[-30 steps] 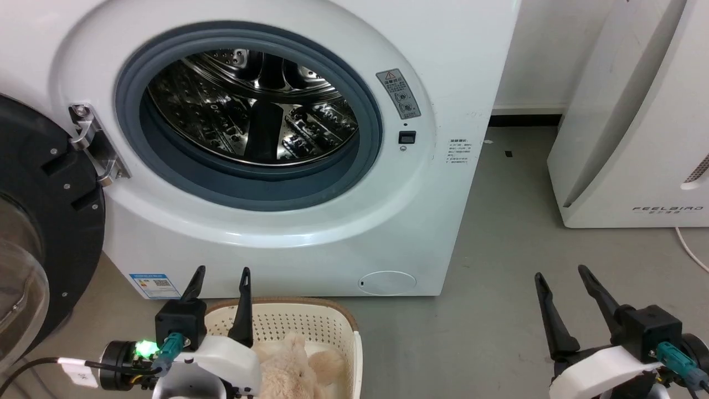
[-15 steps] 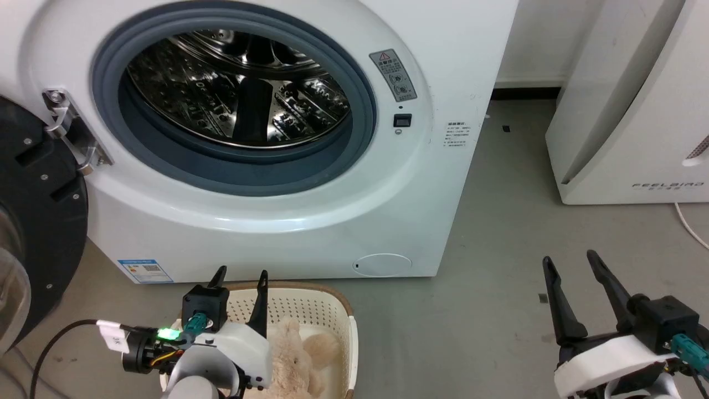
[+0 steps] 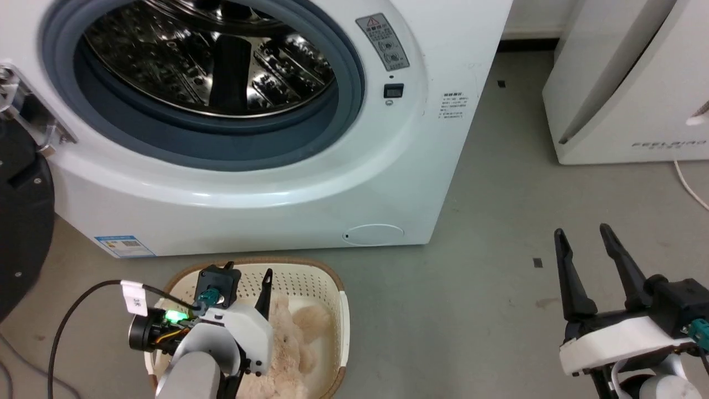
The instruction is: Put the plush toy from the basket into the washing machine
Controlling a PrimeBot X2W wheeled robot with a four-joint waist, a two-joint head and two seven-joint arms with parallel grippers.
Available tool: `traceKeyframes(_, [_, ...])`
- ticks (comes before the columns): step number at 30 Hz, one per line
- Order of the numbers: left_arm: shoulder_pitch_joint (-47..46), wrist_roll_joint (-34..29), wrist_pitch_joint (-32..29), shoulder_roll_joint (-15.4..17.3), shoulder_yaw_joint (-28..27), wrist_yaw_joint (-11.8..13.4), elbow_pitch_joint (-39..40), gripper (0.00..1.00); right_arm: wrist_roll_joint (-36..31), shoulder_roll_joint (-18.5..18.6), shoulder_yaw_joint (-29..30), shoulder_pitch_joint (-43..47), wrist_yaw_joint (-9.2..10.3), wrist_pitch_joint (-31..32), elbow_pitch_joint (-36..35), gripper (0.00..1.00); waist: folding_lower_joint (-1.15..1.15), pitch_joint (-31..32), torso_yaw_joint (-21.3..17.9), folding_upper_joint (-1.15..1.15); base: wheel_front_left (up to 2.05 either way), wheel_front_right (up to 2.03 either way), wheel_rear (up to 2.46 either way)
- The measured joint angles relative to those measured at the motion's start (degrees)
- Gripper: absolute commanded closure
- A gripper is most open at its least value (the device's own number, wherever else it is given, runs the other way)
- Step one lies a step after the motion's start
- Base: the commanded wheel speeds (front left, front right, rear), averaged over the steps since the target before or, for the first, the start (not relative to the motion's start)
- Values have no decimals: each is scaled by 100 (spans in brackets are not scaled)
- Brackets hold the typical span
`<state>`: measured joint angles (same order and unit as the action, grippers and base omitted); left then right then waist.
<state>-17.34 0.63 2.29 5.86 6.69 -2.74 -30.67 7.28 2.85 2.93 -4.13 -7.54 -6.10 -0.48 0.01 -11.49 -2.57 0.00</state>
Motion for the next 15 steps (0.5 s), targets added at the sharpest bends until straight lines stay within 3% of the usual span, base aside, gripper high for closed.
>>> traceKeyframes(15, [-634,164,-742,281,383,-126,-923,0,258,0,11,-356,0,-168,-11,0,0,-707,-257,0,0,0,0])
